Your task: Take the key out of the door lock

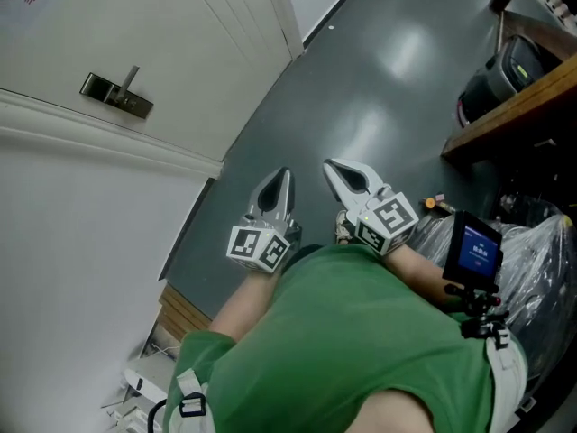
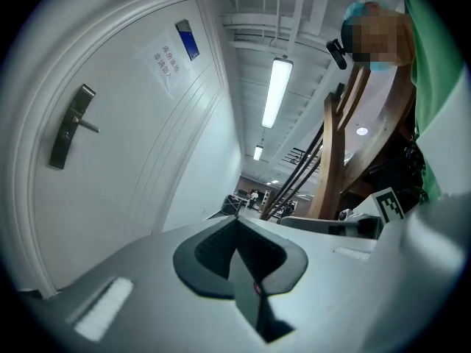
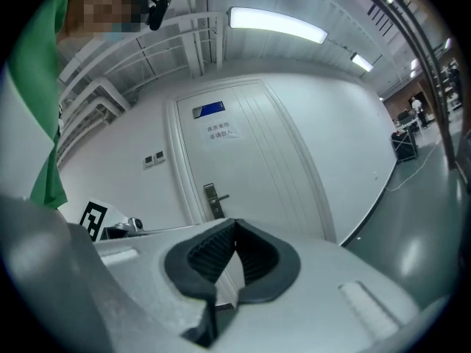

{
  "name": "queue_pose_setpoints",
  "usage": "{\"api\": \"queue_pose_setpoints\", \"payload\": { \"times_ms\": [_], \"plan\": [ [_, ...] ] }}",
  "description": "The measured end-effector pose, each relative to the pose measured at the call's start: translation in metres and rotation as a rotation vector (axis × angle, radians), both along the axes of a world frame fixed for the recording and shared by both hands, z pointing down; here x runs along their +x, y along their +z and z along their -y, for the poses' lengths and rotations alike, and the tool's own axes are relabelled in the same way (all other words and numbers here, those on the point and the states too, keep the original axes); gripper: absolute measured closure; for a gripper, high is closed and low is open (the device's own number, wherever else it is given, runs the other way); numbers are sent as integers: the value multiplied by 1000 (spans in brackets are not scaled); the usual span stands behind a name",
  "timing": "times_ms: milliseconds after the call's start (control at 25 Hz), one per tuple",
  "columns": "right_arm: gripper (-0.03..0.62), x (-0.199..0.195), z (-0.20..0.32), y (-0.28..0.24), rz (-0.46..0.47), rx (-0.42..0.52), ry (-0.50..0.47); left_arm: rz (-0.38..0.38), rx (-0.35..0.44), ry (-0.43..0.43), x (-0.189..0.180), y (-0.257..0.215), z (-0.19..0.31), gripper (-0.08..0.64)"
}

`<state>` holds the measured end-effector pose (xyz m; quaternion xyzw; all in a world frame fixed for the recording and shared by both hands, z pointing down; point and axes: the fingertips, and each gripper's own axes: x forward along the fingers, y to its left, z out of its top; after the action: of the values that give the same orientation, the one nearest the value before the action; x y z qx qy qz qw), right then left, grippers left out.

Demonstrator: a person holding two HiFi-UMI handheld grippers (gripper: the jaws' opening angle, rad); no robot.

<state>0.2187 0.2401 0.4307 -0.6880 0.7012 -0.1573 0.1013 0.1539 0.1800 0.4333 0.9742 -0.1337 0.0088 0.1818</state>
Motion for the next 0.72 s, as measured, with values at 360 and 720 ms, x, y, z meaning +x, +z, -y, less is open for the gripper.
{"api": "queue_pose_setpoints", "payload": {
  "times_ms": [360, 720],
  "plan": [
    [589, -28, 27, -13, -2, 31, -161, 19, 31, -172, -38, -6, 14, 555],
    [589, -23, 80, 3, 9, -3, -253, 56, 2, -274, -38, 3, 66, 555]
  ]
}}
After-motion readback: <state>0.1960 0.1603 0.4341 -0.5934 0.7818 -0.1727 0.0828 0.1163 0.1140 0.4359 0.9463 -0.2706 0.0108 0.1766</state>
